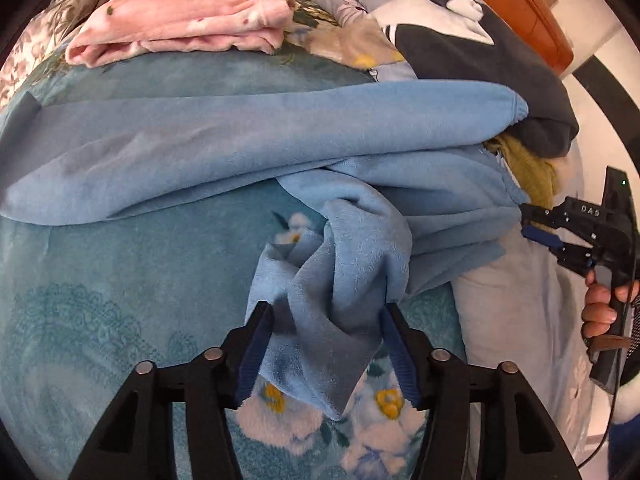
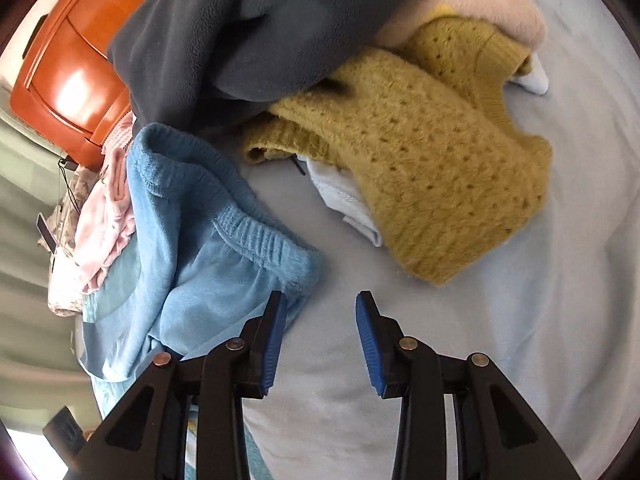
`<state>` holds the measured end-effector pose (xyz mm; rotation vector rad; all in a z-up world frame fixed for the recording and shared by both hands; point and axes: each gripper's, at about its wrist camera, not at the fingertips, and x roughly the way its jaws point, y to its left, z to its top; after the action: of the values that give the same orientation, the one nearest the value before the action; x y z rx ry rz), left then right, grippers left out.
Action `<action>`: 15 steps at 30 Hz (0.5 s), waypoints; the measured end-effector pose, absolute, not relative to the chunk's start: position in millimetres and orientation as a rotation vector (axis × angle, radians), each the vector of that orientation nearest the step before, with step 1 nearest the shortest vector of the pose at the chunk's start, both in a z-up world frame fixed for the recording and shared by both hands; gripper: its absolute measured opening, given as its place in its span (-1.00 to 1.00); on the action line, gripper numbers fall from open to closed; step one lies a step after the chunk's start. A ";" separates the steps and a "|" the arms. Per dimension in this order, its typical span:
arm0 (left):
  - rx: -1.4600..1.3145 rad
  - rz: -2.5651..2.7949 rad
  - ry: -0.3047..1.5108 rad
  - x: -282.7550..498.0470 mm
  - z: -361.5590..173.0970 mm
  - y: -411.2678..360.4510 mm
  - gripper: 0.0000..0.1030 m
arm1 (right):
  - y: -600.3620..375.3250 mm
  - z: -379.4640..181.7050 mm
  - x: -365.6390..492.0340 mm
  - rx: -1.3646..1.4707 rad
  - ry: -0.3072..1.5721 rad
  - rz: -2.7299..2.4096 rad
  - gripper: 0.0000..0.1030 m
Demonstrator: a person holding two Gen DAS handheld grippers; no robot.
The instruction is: Fold clothes
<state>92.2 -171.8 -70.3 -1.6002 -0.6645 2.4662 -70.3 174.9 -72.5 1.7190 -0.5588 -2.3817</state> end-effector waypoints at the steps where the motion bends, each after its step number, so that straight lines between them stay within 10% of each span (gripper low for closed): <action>1: -1.582 2.462 -0.729 93.2 -69.9 -180.0 -0.52 | 173.0 -73.1 -71.4 1.715 -0.575 -2.374 -0.28; 5: -1.495 2.457 -0.945 99.5 -64.8 -210.2 -0.77 | 164.8 -74.0 -74.9 1.688 -0.632 -2.336 -0.28; 8: -1.384 2.445 -1.113 106.5 -53.0 -239.2 -0.85 | 162.9 -68.7 -74.3 1.671 -0.656 -2.334 -0.84; 15: -1.133 2.554 -1.396 130.3 -15.0 -325.5 -0.96 | 167.4 -11.1 -60.3 1.460 -0.633 -2.425 -0.91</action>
<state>130.3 -325.5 -15.0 -1.1332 -1.3964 2.5538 -60.3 167.4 -11.1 1.4603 -0.6325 -2.4253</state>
